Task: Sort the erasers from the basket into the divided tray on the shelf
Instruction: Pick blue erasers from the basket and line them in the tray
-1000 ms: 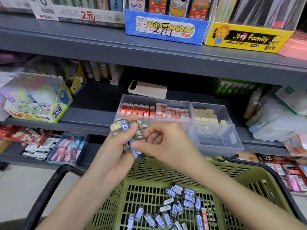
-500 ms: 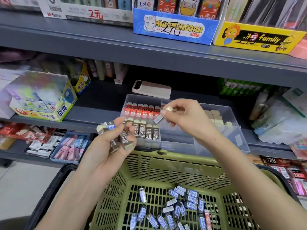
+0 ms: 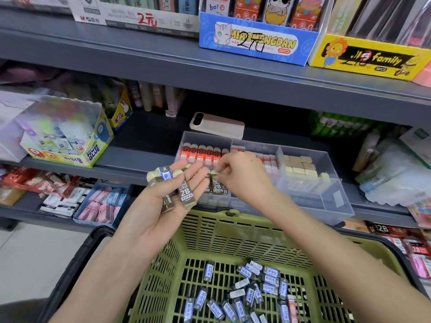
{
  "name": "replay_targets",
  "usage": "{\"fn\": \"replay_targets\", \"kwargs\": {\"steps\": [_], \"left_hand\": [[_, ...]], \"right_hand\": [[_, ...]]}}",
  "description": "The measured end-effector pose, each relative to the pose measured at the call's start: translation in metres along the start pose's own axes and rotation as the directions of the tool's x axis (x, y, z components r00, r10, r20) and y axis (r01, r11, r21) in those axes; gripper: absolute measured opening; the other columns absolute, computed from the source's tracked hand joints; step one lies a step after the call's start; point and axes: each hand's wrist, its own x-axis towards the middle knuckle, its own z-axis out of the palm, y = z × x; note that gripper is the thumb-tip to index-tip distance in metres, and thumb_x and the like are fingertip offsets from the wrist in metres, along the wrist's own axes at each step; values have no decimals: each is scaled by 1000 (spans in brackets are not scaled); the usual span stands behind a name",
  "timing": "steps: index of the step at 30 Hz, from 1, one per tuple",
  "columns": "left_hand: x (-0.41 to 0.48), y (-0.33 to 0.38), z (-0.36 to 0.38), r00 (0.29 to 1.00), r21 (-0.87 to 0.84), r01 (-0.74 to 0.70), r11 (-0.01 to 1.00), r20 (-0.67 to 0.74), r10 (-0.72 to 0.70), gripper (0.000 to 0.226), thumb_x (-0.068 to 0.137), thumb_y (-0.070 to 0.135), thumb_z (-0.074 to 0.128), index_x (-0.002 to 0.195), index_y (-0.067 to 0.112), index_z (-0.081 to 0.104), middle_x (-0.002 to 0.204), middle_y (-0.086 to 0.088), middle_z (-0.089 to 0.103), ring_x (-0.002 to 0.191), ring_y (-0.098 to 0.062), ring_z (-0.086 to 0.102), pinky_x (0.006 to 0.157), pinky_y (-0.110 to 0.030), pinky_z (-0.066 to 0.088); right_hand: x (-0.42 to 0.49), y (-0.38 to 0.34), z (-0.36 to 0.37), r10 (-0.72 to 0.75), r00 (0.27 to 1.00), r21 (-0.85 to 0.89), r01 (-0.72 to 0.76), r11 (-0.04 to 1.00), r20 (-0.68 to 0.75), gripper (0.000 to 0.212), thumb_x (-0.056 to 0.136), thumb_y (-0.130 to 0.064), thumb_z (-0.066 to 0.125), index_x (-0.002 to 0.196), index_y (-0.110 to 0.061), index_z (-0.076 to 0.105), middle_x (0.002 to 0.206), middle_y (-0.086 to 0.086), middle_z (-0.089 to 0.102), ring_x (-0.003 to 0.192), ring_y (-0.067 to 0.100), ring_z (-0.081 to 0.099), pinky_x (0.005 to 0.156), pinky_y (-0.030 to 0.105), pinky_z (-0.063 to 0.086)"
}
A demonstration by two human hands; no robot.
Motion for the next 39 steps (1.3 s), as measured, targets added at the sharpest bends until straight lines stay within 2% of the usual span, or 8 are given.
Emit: {"fn": "replay_targets", "kwargs": {"steps": [2,5,10,14,23,27,32,39], "left_hand": [[2,-2,0,1000,5,-22,1000,3,22,38,70,-4,51,108,0,58,107,-24,69,97,-33,69,79,-50,55],[5,-5,-2,998,25,-56,998,33,55,29,74,1,54,103,4,57,111,-19,69,102,-28,68,81,-47,56],[3,-10,0,992,152,-80,985,106,64,22,77,9,57,88,11,76,111,-10,71,104,-19,67,81,-33,57],[6,-1,-2,990,145,-117,982,90,105,32,77,12,58,108,3,64,114,-14,69,107,-28,66,90,-42,54],[6,13,-13,999,261,-47,964,2,48,20,76,16,66,93,7,64,64,0,50,53,-7,46,41,-16,37],[3,12,-14,999,298,-29,954,27,22,26,71,18,69,94,7,62,61,1,49,51,-6,44,39,-15,34],[4,16,-18,998,309,-22,951,64,3,28,72,17,69,97,7,61,62,2,48,51,-6,44,39,-15,33],[6,19,-18,995,365,7,931,88,-42,50,69,19,71,113,10,49,62,1,51,51,-7,47,39,-15,33]], "right_hand": [[-11,-2,-7,-63,991,63,71,996,-121,9,86,-29,63,86,-22,70,82,-9,68,79,10,60,73,27,46],[-38,-23,-18,-55,990,530,116,840,-131,16,73,-48,66,72,-32,65,65,-14,62,61,-1,54,60,18,45],[-52,-37,-16,-86,995,476,95,874,-42,17,73,-21,74,73,-30,60,58,-11,52,53,3,47,57,26,50],[-30,-11,-31,175,984,617,-130,776,-13,7,72,-15,74,72,-20,69,56,-12,56,48,-2,46,54,17,39],[-34,-1,-11,97,982,131,-76,989,-163,8,80,-22,68,76,-16,68,57,-14,50,56,0,45,70,1,25],[-35,-12,-2,-47,989,-107,32,994,-139,17,86,-15,59,69,-14,55,71,-2,49,65,14,44,52,13,27],[-29,-17,-10,-82,985,-308,33,951,-150,18,82,-6,53,67,-12,45,77,2,49,69,20,44,65,30,33],[-19,-13,-15,-7,997,-147,-5,989,-83,13,76,-21,65,70,-11,72,74,2,70,71,15,57,62,22,20]]}}
